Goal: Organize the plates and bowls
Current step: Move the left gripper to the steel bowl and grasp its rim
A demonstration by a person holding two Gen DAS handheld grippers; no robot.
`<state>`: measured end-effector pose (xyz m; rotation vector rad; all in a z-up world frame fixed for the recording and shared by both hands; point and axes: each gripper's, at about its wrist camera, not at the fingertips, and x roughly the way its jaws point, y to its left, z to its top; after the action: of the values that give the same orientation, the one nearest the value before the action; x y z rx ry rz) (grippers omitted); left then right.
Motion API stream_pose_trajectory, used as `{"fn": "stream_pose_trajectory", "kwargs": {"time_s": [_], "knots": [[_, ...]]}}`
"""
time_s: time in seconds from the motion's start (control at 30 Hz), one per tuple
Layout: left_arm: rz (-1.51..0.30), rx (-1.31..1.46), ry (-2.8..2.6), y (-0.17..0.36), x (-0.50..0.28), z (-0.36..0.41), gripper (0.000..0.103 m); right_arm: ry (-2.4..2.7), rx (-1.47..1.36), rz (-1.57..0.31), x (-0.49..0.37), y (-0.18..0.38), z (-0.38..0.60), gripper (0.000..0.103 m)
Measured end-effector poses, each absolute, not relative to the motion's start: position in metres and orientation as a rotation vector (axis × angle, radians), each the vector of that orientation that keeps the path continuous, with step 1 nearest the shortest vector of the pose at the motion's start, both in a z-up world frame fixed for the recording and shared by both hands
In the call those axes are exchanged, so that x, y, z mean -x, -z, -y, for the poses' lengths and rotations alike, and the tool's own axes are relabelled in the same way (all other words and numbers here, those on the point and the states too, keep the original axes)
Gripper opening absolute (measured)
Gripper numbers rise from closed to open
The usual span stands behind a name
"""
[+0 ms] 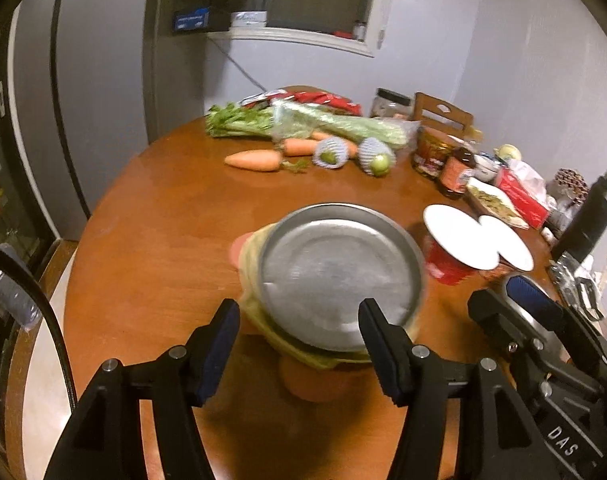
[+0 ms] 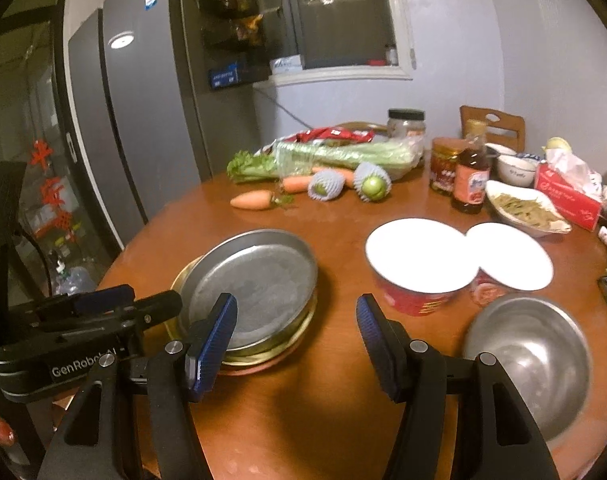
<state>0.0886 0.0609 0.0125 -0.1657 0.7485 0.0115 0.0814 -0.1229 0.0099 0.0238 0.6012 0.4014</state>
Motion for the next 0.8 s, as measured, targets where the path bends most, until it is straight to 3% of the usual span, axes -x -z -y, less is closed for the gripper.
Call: {"fn": "stream_pose_trajectory", "kwargs": {"time_s": [0.8], "knots": [[-0.772, 0.027, 0.220, -0.029, -0.105, 0.107, 0.063, -0.029, -0.114, -0.535, -0.065, -0.028, 0.314, 0.064]]}}
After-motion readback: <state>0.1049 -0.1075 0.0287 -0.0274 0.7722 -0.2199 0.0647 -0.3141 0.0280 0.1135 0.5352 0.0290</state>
